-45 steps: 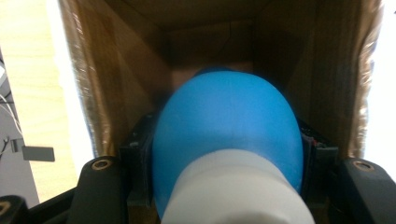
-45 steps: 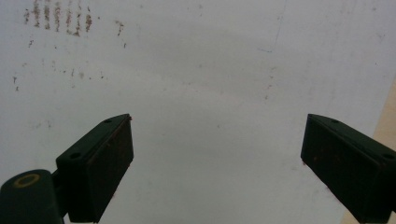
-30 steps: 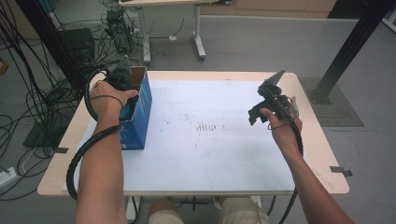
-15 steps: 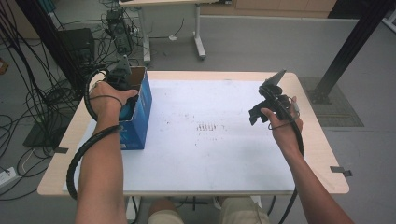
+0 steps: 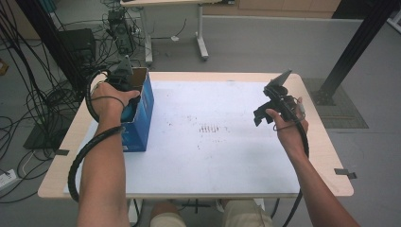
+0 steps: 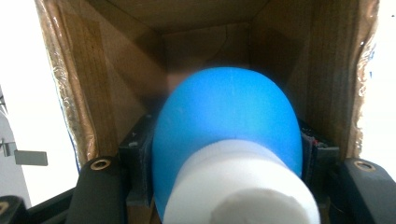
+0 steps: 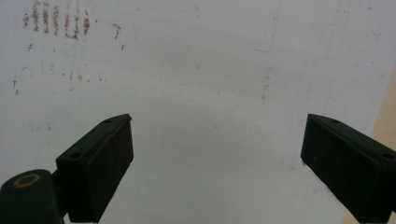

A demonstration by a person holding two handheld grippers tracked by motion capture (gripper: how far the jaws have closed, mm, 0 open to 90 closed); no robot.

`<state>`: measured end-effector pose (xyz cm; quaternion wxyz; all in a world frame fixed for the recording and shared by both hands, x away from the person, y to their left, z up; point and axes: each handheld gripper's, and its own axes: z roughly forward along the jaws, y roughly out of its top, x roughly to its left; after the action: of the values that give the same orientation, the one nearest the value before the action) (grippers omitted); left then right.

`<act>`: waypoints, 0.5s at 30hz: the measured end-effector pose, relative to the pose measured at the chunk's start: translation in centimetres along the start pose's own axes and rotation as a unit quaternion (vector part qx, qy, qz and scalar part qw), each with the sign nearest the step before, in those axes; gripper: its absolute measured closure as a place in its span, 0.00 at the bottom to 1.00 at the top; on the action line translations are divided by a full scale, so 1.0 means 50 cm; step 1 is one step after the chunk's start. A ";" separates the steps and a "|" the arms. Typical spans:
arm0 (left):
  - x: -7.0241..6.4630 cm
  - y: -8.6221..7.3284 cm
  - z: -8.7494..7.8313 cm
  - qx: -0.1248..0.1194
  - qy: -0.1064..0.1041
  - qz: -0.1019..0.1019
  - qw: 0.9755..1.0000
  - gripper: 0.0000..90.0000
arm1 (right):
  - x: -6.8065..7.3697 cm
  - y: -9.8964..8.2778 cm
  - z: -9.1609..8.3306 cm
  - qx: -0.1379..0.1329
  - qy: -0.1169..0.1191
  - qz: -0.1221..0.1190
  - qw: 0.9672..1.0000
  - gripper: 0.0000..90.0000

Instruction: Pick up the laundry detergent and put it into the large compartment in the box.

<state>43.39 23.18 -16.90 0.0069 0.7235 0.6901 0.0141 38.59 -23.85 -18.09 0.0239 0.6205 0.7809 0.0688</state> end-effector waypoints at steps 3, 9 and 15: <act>0.000 0.001 0.000 0.001 0.000 0.000 1.000 0.41 | 0.000 0.000 -0.002 -0.001 0.000 0.001 1.000 0.10; 0.000 -0.001 0.000 -0.003 0.000 0.001 1.000 0.41 | -0.001 -0.002 -0.002 -0.003 0.000 0.001 1.000 0.10; 0.001 -0.002 0.000 -0.003 0.000 0.001 1.000 0.41 | -0.001 -0.001 -0.001 -0.002 0.000 0.002 1.000 0.10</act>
<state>43.31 23.22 -16.92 0.0091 0.7242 0.6893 0.0161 38.53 -23.92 -18.07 0.0244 0.6223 0.7792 0.0705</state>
